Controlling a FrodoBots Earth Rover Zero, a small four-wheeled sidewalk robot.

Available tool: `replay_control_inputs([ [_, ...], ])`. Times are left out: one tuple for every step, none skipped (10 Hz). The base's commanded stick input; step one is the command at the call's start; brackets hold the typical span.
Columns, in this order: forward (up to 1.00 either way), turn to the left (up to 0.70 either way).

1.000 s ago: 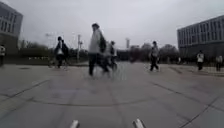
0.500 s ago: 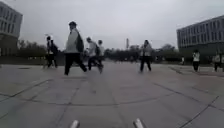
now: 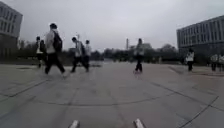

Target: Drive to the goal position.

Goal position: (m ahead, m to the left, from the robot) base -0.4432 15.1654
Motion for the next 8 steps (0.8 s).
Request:
replay_control_inputs([
  [0.42,0.0],
  [0.84,0.0],
  [1.0,0.0],
  [1.0,0.0],
  [1.0,0.0],
  [0.66,0.0],
  [0.06,0.0],
  [0.05,0.0],
])
